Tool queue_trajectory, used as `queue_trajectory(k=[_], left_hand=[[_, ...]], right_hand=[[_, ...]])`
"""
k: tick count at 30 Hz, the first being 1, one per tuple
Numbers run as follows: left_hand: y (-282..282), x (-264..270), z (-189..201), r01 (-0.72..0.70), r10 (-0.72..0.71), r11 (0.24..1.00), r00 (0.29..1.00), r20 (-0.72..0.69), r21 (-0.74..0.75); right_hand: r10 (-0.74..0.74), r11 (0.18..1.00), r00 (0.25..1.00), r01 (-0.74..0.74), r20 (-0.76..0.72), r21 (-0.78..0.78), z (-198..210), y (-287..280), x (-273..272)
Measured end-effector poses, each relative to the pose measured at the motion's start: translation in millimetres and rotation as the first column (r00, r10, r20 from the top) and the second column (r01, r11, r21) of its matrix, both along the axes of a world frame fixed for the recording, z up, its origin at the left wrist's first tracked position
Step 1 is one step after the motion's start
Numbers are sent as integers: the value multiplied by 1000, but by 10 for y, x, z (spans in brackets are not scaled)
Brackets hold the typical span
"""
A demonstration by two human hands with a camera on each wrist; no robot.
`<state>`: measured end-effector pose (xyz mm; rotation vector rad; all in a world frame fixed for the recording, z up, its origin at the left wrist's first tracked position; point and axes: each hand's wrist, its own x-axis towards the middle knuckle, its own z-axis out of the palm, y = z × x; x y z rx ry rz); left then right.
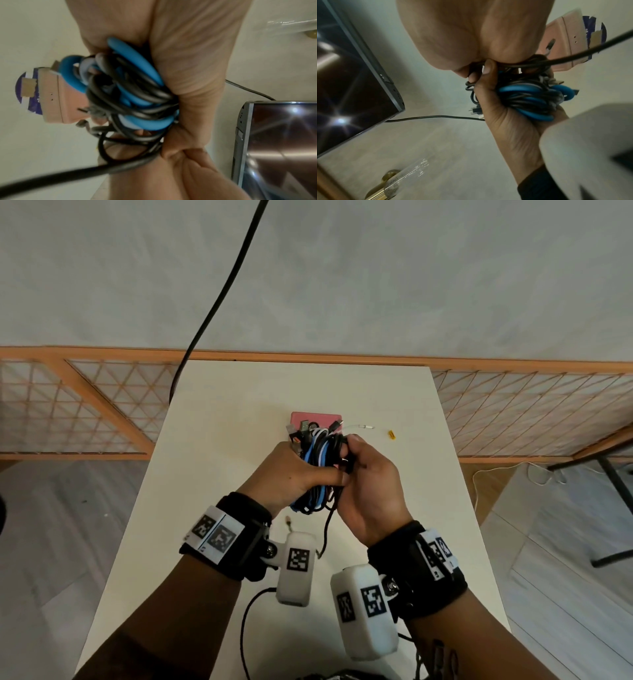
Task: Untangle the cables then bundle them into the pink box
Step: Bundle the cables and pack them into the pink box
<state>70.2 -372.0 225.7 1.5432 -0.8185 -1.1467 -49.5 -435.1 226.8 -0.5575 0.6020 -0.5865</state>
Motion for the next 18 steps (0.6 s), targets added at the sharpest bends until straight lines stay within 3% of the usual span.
queue_trajectory(k=[4, 8, 12, 15, 18], left_hand=[[-35, -136, -77, -98, 98, 994, 995, 6, -56], [-53, -212, -168, -185, 179, 980, 981, -78, -79], [-33, -150, -230, -49, 40, 996, 991, -125, -69], [-24, -82, -252, 48, -52, 998, 990, -130, -30], [-41, -102, -258, 7, -9, 999, 999, -51, -41]], right_hand=[[-9, 1000, 1000, 9, -21, -25, 47, 16, 12], [-64, 995, 995, 58, -82, -78, 25, 48, 59], [-104, 994, 990, 99, -95, -51, 10, 27, 49], [-23, 998, 994, 17, -105, -55, -35, 2, 25], [85, 995, 994, -88, -61, -40, -5, -33, 3]])
